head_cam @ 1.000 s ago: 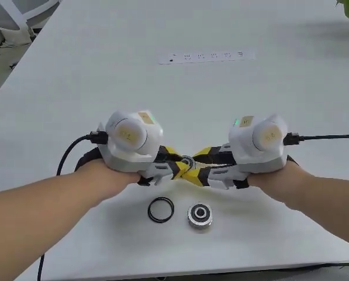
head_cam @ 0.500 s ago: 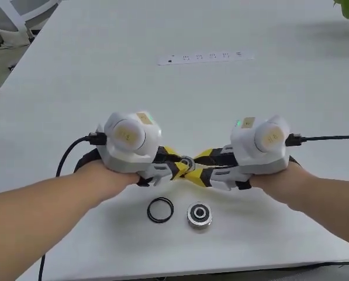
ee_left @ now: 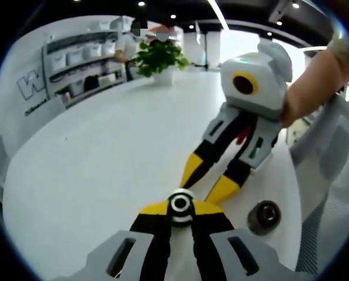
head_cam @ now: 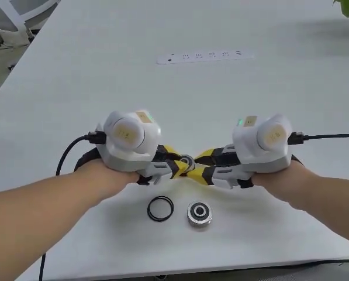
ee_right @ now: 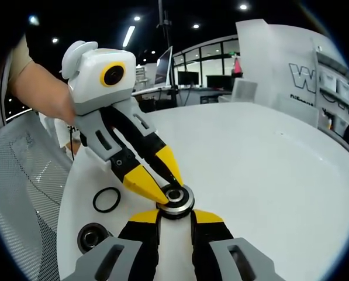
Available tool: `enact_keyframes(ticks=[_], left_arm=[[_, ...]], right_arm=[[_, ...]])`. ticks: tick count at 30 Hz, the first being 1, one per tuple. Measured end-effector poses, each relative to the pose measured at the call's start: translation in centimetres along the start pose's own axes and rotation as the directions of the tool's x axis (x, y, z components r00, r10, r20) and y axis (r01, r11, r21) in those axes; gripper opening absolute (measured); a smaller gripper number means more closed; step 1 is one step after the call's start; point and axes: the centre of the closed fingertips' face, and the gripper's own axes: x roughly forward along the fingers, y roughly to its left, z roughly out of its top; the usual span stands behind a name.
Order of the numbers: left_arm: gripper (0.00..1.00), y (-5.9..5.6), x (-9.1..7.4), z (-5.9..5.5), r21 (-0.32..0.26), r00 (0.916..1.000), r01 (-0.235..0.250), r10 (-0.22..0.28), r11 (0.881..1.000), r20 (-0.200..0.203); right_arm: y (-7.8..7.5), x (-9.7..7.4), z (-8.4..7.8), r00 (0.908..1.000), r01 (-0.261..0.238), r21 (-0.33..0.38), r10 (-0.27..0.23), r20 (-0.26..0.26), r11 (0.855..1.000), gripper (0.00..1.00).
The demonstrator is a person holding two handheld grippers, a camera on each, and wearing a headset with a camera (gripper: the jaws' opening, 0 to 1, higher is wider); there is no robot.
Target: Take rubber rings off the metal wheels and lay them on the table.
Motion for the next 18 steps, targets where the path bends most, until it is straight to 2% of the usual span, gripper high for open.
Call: enact_keyframes(ticks=[18], left_arm=[[0.13, -0.35, -0.14, 0.16, -0.015, 1.0, -0.001, 0.001, 1.0, 0.002]], right_arm=[[-0.05, -0.31, -0.21, 1.0, 0.001, 0.004, -0.001, -0.005, 1.0, 0.13]])
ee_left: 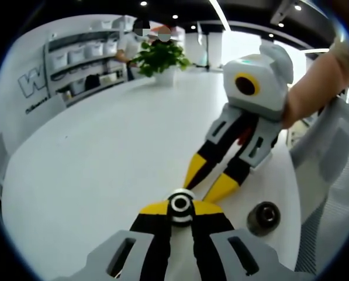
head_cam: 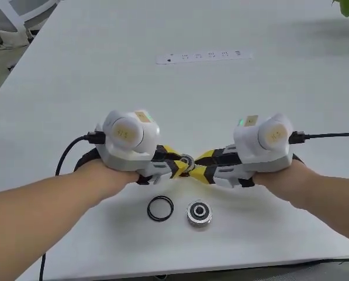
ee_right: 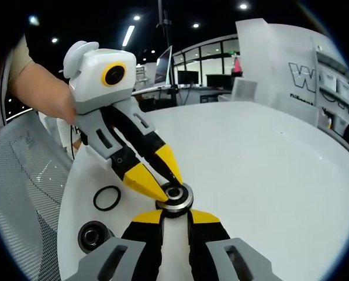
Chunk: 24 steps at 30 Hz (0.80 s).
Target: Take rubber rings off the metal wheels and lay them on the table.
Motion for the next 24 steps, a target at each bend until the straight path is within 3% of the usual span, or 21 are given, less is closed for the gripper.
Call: enact_keyframes(ticks=[24], left_arm=[[0.13, 0.11, 0.11, 0.04, -0.002, 1.0, -0.001, 0.001, 1.0, 0.002]], right_arm=[[-0.35, -0.13, -0.31, 0.9999, 0.01, 0.021, -0.009, -0.014, 1.0, 0.02]])
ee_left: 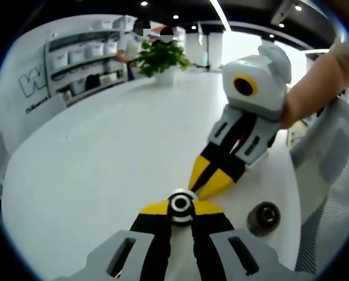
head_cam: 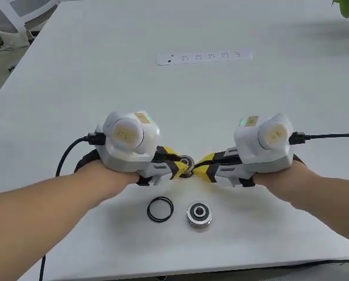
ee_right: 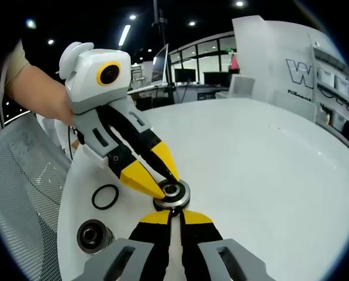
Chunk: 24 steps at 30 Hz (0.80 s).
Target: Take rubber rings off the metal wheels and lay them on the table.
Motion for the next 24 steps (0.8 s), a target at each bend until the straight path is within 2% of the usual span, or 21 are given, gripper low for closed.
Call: enact_keyframes(ticks=[7, 15, 19, 24], left_arm=[[0.12, 0.15, 0.07, -0.06, 0.011, 1.0, -0.002, 0.002, 1.0, -0.002], [0.12, 0.32, 0.11, -0.09, 0.012, 1.0, -0.006, 0.006, 1.0, -0.003], [0.12, 0.36, 0.14, -0.15, 0.011, 0.9999, -0.01, 0.01, 1.0, -0.004], [0.12, 0.4, 0.16, -0.17, 0.01, 0.9999, -0.014, 0.014, 1.0, -0.003]], right_arm=[[-0.15, -0.17, -0.06, 1.0, 0.009, 0.022, -0.009, 0.0, 1.0, 0.0], [-0.25, -0.49, 0.17, 0.9998, 0.011, 0.087, -0.012, 0.013, 0.996, 0.0], [-0.41, -0.65, 0.38, 0.9987, 0.001, 0.204, -0.012, 0.05, 0.979, 0.0], [-0.77, -0.81, 0.48, 0.9977, -0.003, 0.257, -0.015, 0.067, 0.966, 0.0]])
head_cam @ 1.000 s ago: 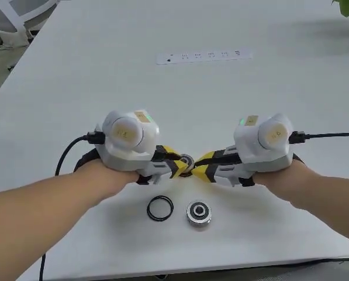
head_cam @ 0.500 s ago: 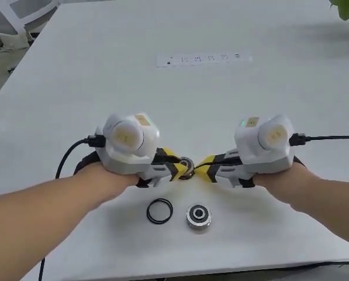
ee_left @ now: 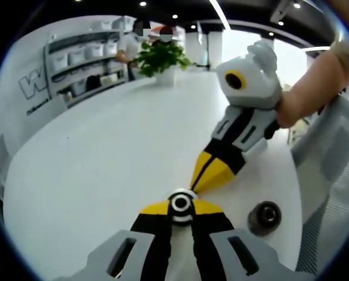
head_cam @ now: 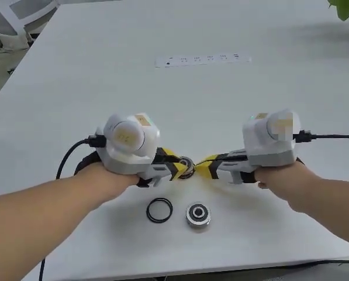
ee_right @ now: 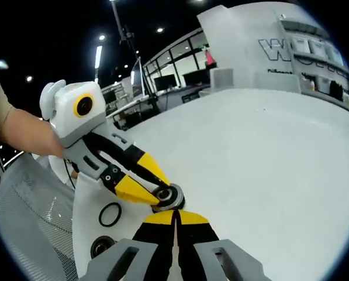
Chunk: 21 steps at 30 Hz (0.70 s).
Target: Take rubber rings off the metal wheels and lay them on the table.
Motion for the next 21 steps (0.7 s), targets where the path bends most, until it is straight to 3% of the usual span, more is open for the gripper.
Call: enact_keyframes(ticks=[3, 6, 9, 21], left_arm=[[0.12, -0.01, 0.0, -0.02, -0.001, 1.0, 0.0, 0.0, 1.0, 0.0], [0.12, -0.02, 0.01, -0.03, -0.002, 1.0, -0.003, 0.003, 1.0, -0.003], [0.12, -0.05, 0.02, -0.04, -0.001, 0.9999, -0.01, 0.01, 1.0, -0.004], [0.11, -0.08, 0.04, 0.01, 0.0, 0.9997, -0.024, 0.024, 1.0, -0.005]], right_arm=[[-0.14, 0.02, 0.72, 0.9992, 0.0, 0.064, -0.003, 0.041, 0.998, 0.0], [-0.02, 0.09, 0.69, 0.9995, 0.007, 0.054, -0.009, 0.031, 0.999, 0.0], [-0.08, 0.08, 0.8, 0.9989, 0.009, 0.09, -0.013, 0.045, 0.996, 0.0], [0.27, 0.16, 1.05, 0.999, 0.029, 0.061, -0.031, 0.033, 0.998, 0.0]])
